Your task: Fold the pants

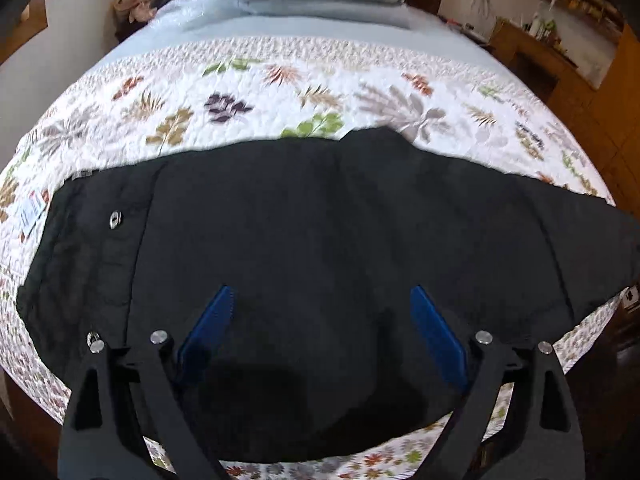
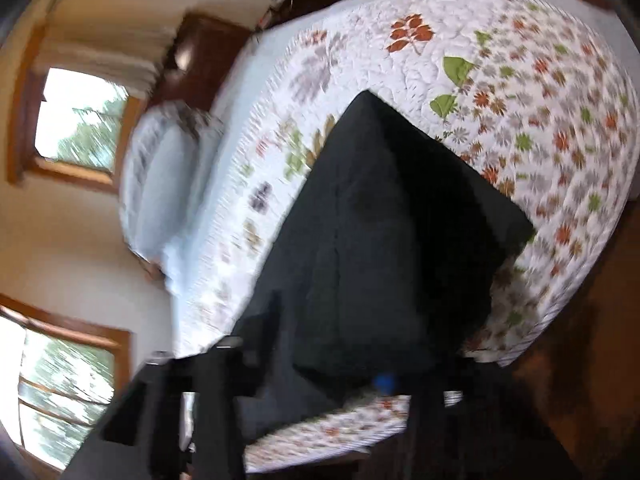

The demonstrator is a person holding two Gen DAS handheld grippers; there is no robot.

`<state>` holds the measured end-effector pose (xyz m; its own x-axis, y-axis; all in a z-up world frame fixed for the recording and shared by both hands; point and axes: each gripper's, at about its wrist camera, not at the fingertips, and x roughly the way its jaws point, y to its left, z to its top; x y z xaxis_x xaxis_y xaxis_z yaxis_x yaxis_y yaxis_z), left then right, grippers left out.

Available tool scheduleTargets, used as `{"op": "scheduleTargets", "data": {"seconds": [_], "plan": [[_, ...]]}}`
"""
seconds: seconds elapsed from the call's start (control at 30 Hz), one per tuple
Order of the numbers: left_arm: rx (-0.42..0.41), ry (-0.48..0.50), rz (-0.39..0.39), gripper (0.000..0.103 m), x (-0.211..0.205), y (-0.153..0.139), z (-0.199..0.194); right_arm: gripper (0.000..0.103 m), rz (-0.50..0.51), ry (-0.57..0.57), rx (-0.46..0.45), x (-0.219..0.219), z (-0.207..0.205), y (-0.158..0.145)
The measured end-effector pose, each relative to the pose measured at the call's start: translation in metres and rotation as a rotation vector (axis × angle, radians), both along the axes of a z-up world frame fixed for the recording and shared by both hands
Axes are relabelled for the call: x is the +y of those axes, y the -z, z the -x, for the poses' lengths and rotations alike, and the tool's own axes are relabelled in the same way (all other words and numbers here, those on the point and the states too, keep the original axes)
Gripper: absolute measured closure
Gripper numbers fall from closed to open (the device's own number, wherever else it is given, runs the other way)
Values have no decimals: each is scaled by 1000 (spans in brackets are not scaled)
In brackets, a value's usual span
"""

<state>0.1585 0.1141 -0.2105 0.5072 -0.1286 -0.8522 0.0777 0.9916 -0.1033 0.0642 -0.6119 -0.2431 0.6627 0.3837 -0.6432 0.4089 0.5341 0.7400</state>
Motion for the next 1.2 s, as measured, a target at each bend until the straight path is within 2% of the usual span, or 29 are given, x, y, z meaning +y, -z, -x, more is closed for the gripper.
{"op": "scheduleTargets", "data": {"seconds": [0.1,0.17,0.27,0.3,0.37,0.4,0.5,0.63,0.67,0.7,0.73,0.8,0.87,0.97,1.03,1.1,1.2], "plan": [[21,-26,26,13,13,9,-2,83,64,-73,-59,10,-19,-27],[27,-43,68,13,20,13,-4,85,99,-118,-138,17,-35,-57],[29,-70,102,11,25,14,-6,85,91,-176,-320,24,-51,-101],[29,-78,108,11,24,14,-6,85,94,-190,-421,25,-51,-117],[29,-80,99,11,22,14,-6,85,86,-204,-546,24,-45,-127],[31,-77,90,11,21,14,-6,85,84,-200,-549,23,-42,-125],[39,-71,81,11,19,14,-6,83,81,-146,-394,8,-27,-81],[62,-58,65,10,17,14,-9,80,108,-65,-35,-15,9,0],[67,-59,63,10,17,14,-9,79,99,-49,15,-20,18,16],[73,-62,66,10,17,13,-10,72,86,-32,48,-25,25,26],[77,-67,71,10,17,12,-10,68,65,-7,59,-31,32,36],[79,-77,73,10,18,10,-11,54,3,30,27,-38,36,44],[70,-93,74,10,19,7,-11,52,-34,43,-4,-41,30,46],[17,-123,115,10,22,-2,-6,51,31,22,44,-39,14,46],[-16,-142,109,10,22,-9,-4,54,71,14,78,-33,9,44],[-52,-144,86,10,20,-15,-1,52,115,27,72,-31,17,37],[-64,-140,57,9,18,-18,1,33,161,77,89,-32,38,25]]}}
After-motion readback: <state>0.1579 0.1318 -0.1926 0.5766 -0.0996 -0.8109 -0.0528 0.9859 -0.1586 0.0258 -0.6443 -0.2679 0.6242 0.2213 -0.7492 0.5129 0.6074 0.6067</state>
